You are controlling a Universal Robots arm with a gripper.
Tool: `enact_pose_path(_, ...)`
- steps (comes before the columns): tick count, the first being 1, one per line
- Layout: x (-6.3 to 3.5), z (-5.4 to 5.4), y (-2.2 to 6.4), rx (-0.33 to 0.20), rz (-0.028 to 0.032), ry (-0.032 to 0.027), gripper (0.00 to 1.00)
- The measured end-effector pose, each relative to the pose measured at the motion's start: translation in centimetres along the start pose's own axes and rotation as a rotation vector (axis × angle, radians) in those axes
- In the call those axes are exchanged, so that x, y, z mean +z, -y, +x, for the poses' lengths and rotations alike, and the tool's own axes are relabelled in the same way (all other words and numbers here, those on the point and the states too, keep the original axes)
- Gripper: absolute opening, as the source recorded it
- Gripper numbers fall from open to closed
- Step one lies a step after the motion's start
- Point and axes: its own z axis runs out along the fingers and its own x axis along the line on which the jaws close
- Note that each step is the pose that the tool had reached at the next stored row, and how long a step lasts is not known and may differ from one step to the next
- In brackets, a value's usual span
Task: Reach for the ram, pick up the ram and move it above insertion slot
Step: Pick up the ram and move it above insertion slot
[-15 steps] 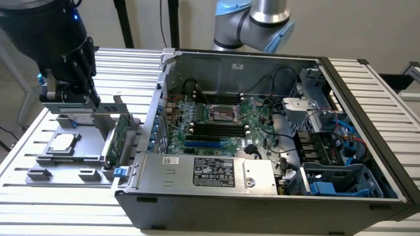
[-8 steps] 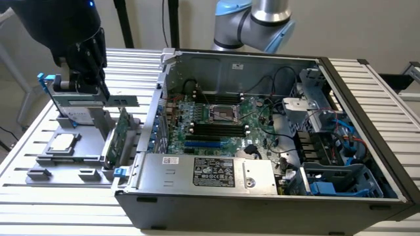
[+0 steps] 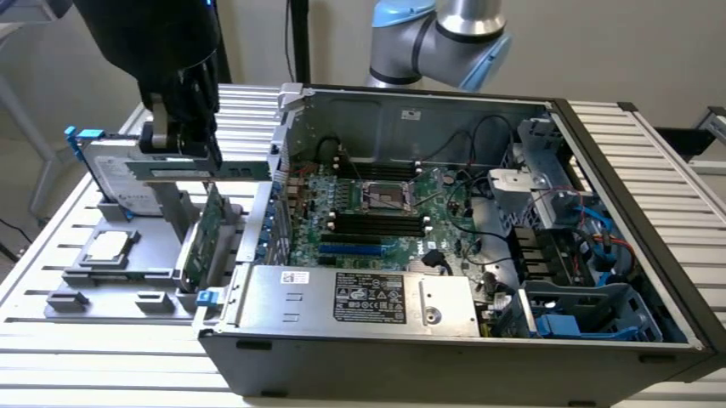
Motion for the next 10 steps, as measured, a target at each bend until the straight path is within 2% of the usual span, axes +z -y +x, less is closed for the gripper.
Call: enact_pose_path(10,-0.04,-0.1,4.53,0.000,0.0000,0.0002,0.12)
